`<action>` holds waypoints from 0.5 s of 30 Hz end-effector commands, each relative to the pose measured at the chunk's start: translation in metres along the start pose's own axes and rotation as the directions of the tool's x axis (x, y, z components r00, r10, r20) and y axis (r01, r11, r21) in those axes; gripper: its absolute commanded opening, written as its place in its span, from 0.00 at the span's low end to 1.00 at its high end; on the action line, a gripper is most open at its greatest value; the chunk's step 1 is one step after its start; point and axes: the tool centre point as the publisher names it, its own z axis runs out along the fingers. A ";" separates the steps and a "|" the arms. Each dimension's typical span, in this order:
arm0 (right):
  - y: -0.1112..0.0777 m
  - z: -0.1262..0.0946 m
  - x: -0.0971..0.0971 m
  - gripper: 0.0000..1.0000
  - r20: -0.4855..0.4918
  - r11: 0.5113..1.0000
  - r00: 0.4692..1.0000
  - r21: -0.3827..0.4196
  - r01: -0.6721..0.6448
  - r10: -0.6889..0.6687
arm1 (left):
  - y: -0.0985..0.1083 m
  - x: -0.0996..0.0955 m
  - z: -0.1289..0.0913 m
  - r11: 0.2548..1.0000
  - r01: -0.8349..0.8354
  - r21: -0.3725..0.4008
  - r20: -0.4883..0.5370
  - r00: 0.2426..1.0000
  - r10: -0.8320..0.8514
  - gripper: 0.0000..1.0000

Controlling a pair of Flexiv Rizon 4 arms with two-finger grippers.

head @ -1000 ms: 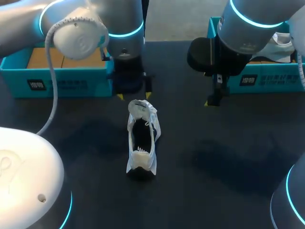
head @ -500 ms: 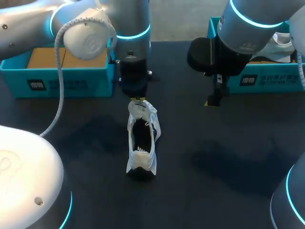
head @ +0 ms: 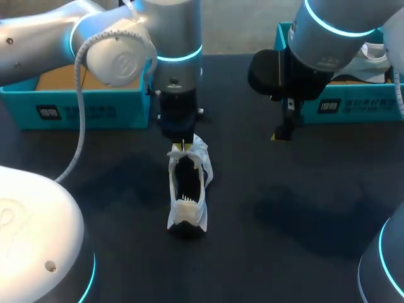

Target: Take the shoe out of the shoebox, open the shoe tongue, remove and reinsert the insole, then place the shoe into the shoebox

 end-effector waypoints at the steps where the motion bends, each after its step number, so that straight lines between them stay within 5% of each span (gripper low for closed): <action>1: 0.001 0.002 -0.001 1.00 -0.002 1.000 1.000 0.001 0.000 0.000 | -0.004 -0.001 -0.004 1.000 -0.004 -0.010 0.007 1.000 0.005 0.09; 6: 0.001 0.002 -0.001 1.00 -0.002 1.000 1.000 0.001 0.000 0.000 | -0.002 0.002 -0.015 1.000 0.003 -0.030 0.010 1.000 -0.003 0.10; 10: 0.001 0.002 -0.001 1.00 -0.002 1.000 1.000 0.001 0.000 0.000 | -0.003 0.007 -0.018 0.999 0.006 -0.037 0.007 1.000 -0.005 0.33; 15: 0.001 0.002 -0.001 1.00 -0.002 1.000 1.000 0.001 0.000 0.000 | 0.000 0.014 -0.017 0.999 0.030 -0.036 0.006 1.000 -0.030 0.36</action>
